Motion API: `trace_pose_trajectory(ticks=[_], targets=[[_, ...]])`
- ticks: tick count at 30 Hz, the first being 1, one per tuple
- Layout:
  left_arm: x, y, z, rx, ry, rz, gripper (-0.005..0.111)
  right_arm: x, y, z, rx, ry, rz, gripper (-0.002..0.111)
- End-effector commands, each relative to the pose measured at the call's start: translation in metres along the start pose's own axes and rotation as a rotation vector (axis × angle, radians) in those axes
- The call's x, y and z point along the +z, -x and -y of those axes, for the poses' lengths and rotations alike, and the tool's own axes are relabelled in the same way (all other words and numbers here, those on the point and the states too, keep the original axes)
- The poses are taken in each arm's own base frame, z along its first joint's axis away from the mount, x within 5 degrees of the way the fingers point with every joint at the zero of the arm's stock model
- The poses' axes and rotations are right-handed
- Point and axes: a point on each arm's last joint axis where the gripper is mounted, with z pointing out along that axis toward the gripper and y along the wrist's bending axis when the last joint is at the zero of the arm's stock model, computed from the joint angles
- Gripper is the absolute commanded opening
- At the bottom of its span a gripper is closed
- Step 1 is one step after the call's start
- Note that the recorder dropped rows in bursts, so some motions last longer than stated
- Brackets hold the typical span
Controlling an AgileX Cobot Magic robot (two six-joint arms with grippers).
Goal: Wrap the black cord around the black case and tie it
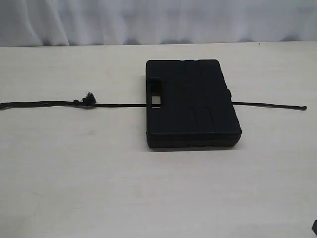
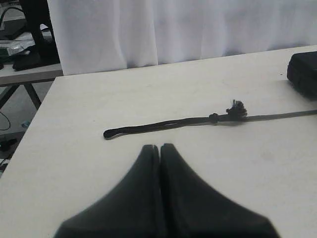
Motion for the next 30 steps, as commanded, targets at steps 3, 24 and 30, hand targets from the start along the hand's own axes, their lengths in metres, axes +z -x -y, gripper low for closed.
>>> trace_pose_trajectory(ticks=[3,24,30], targets=[[0.0,0.0,0.0,-0.002,0.003,0.009,0.0,-0.005,0.028,0.002,-0.024,-0.022,0.325,0.004],[0.0,0.0,0.0,-0.002,0.003,0.009,0.0,-0.102,0.164,-0.014,0.043,0.39,1.282,0.004],[0.0,0.0,0.0,-0.002,0.003,0.009,0.0,-0.093,0.213,-0.024,-0.105,0.516,1.189,0.004]])
